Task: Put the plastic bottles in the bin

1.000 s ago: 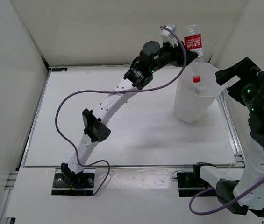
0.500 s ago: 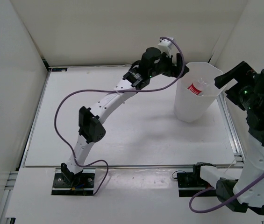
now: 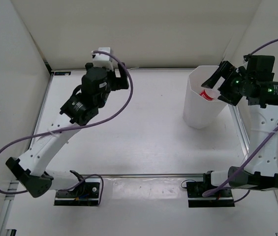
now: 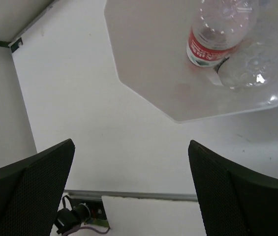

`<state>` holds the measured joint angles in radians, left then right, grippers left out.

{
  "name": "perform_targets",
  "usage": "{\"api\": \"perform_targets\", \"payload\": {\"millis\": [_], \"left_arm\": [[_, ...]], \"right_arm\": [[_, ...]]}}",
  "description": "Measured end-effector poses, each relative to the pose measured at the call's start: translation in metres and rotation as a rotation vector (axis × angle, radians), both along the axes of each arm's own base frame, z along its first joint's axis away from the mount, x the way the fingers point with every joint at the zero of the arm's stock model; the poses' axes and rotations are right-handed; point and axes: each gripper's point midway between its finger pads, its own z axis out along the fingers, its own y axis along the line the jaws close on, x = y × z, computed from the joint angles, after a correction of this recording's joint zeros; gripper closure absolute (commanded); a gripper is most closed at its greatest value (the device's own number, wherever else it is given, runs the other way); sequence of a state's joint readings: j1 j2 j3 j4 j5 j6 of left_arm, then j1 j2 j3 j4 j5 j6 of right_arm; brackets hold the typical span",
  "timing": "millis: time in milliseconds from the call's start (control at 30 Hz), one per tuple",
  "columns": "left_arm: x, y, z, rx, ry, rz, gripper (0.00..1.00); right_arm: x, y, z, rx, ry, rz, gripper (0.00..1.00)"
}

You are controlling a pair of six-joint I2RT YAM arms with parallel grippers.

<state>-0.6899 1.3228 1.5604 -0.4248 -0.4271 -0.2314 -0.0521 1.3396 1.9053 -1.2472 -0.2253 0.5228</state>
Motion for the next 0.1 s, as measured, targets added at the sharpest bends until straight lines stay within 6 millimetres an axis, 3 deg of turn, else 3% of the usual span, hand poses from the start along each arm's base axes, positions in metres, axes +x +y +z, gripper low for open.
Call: {"api": "perform_targets", "payload": {"millis": [100], "left_arm": [[0.001, 0.044, -0.022, 0.1, 0.016, 0.203, 0.0]], "right_arm": [[-0.004, 0.002, 0.004, -0.004, -0.055, 0.025, 0.0]]}}
